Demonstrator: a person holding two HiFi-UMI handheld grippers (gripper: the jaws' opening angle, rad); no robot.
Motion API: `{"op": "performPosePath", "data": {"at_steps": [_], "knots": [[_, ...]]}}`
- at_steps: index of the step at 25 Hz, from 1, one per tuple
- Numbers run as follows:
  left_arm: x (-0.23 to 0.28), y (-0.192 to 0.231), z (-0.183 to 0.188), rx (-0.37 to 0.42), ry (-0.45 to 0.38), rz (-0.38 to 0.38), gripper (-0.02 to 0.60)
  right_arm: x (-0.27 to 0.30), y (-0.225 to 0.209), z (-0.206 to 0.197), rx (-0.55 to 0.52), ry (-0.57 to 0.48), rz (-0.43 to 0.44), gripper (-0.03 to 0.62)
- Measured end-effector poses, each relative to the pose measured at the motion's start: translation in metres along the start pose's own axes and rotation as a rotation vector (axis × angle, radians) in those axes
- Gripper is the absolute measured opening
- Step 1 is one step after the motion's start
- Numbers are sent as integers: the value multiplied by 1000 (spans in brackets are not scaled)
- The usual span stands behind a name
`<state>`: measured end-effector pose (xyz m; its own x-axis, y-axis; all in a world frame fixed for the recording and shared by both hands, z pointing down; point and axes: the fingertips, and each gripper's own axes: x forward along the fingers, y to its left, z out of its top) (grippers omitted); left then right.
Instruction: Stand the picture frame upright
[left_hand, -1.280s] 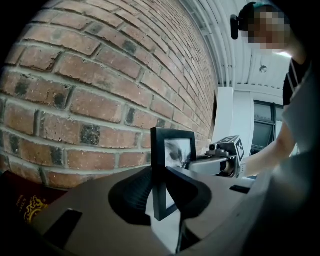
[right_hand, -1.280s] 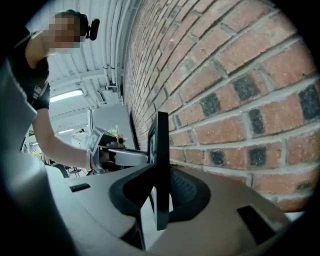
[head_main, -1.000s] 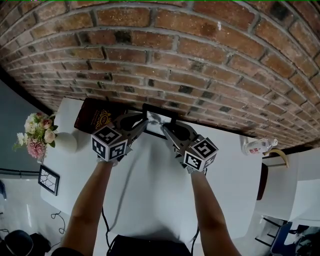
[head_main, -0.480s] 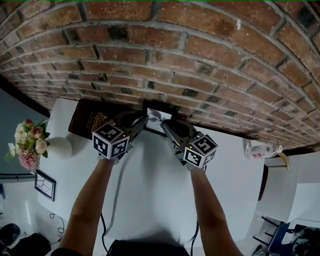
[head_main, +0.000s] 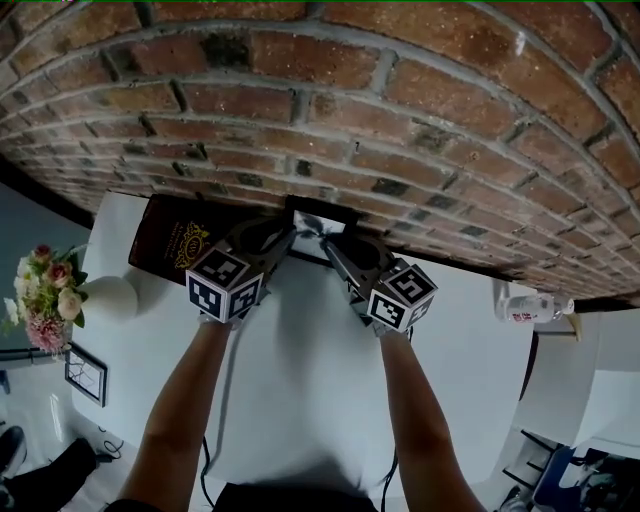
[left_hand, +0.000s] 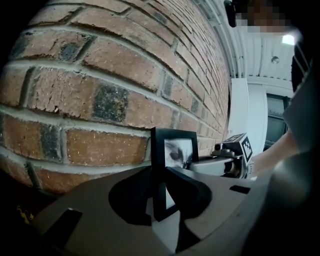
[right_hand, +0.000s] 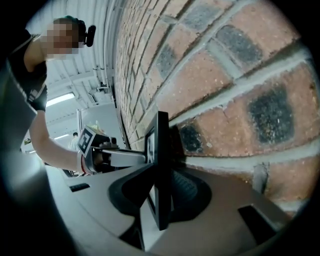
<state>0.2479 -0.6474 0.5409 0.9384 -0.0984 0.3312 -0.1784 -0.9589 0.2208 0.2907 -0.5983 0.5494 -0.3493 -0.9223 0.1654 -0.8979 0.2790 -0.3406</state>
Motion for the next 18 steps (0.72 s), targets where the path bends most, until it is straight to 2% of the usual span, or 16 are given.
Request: {"op": "performPosePath", "data": {"at_steps": [8,14,18], "knots": [[6,4,-5,9,31,36,92,4,-8,-4,35,16,-5,97],[6,4,-5,47,32,90,98,3,-21,-7,85,19,-80,150],[6,4,-6,52,35,109,101,1,-22,-9,118,25,-103,156]]}}
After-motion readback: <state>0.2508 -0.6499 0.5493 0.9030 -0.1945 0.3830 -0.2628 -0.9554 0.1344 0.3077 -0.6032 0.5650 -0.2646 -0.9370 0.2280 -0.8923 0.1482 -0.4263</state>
